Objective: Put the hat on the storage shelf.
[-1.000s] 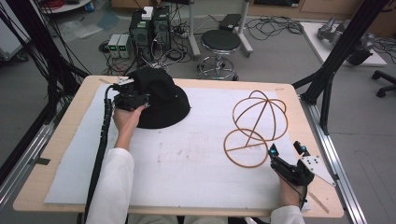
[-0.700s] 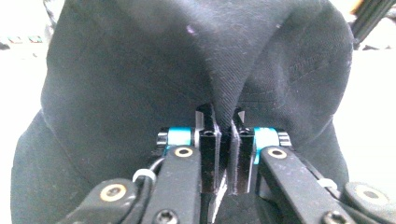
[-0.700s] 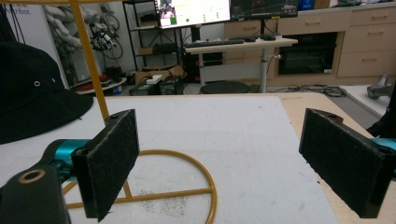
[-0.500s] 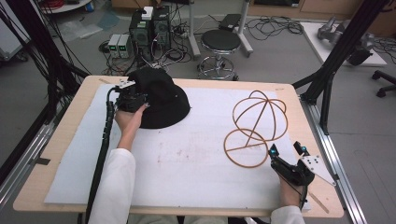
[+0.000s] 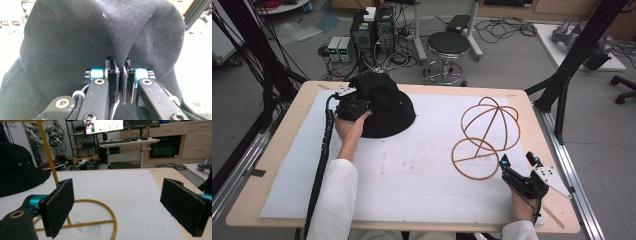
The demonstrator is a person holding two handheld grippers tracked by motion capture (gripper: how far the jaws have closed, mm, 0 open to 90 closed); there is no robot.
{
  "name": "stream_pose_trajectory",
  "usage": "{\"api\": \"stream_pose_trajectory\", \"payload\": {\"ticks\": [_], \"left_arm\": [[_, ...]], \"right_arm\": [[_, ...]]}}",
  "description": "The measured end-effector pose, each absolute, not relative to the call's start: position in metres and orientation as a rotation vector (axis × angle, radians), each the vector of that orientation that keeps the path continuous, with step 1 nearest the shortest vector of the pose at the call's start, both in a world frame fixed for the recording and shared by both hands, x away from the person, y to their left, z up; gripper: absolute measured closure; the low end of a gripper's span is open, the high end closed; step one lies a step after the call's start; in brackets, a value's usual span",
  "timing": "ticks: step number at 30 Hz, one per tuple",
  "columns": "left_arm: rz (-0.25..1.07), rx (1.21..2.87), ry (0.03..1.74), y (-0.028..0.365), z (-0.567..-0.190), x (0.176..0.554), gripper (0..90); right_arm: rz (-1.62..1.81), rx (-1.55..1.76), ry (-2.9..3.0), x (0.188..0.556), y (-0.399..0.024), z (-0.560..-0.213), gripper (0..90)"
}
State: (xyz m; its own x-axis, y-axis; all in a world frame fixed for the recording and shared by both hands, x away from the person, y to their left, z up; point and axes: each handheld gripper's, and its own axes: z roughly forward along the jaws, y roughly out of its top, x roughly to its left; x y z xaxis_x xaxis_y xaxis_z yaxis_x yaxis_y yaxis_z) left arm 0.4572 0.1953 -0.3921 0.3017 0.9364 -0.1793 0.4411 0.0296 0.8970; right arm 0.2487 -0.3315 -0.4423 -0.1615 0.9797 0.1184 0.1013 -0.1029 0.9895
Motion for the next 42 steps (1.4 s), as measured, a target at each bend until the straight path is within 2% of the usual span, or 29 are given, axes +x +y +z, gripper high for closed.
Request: {"api": "stream_pose_trajectory", "payload": {"ticks": [12, 24, 33, 42], "left_arm": [[0.679, 1.593, 1.271, 0.192, -0.381, 0.448, 86.3], [0.677, 1.491, 1.15, 0.2, -0.347, 0.417, 86.2], [0.716, 1.495, 1.059, 0.198, -0.332, 0.397, 86.1], [0.633, 1.461, 0.942, 0.194, -0.317, 0.38, 86.1]], "right_arm": [[1.372, 1.275, 1.349, 0.249, -0.332, -0.442, 11.3], [1.369, 1.272, 1.351, 0.249, -0.331, -0.442, 11.3], [1.367, 1.271, 1.349, 0.249, -0.331, -0.442, 11.3], [1.374, 1.273, 1.341, 0.248, -0.331, -0.442, 11.3]]}}
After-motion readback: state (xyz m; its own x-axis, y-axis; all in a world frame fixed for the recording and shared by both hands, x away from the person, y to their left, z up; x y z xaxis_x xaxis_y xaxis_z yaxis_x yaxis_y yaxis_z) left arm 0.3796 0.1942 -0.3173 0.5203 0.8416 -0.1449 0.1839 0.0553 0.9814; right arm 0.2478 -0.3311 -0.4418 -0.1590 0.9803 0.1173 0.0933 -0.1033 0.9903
